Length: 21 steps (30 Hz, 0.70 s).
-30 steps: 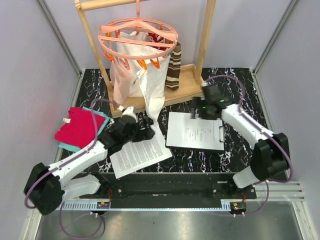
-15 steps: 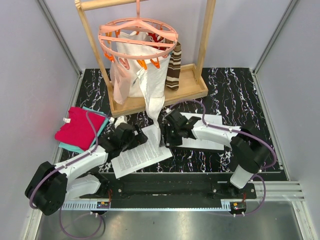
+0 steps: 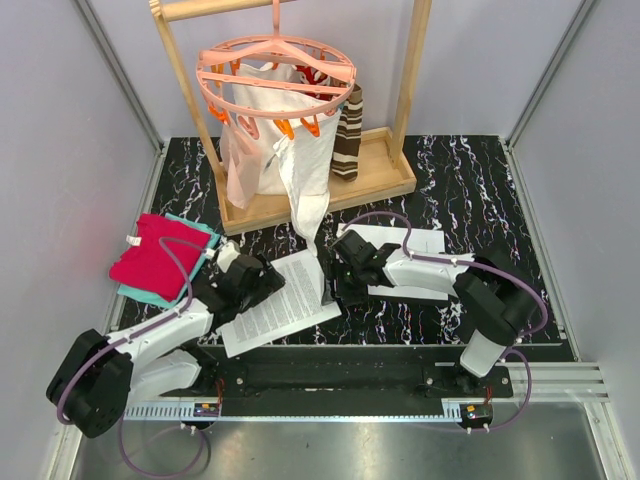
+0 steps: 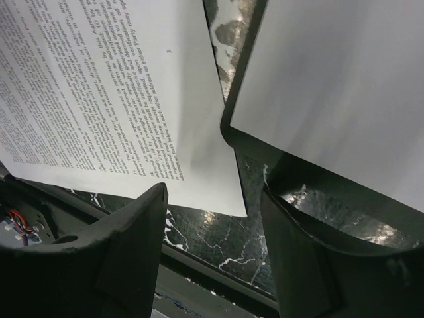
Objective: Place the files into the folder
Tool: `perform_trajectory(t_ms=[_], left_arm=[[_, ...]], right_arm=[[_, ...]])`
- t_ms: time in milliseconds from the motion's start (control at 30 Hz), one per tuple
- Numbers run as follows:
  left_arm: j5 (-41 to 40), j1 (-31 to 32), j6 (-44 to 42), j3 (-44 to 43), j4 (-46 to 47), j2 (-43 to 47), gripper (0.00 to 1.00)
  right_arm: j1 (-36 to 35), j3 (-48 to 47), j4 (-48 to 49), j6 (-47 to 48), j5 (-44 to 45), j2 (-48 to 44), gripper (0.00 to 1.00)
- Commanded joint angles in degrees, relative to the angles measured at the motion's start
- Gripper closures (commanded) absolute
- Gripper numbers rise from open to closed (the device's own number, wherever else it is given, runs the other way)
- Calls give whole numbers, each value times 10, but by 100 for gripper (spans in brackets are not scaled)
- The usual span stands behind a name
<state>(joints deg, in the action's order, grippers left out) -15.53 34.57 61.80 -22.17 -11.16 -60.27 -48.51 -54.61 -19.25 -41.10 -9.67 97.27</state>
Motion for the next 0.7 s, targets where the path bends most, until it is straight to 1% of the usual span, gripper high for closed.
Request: perform_trajectory(t_ms=[0,200,367,500,533,567,667], left_arm=[[-42,-3,18,18,-26,21,1],[-55,-3,21,23,-45,39,1],[-52,-3,24,28,-48,43,1],[-48,-3,22,30,-52,49,1],[-48,-3,22,31,-53,51,1],[-48,-3,21,31,-53,58,1],[-45,-3,18,33,-54,64,1]], right_arm=[[-19,-14,32,0,7,30,31],[-25,-25,71,-20,-25,62,29],[-27,-37,113,-33,-74,91,28],[-26,-52,123,-32,-87,93,27],[-27,-53,126,-32,-84,85,26],[-26,-55,126,-30,-82,80,22],[-21,-65,141,-14,-93,76,18]])
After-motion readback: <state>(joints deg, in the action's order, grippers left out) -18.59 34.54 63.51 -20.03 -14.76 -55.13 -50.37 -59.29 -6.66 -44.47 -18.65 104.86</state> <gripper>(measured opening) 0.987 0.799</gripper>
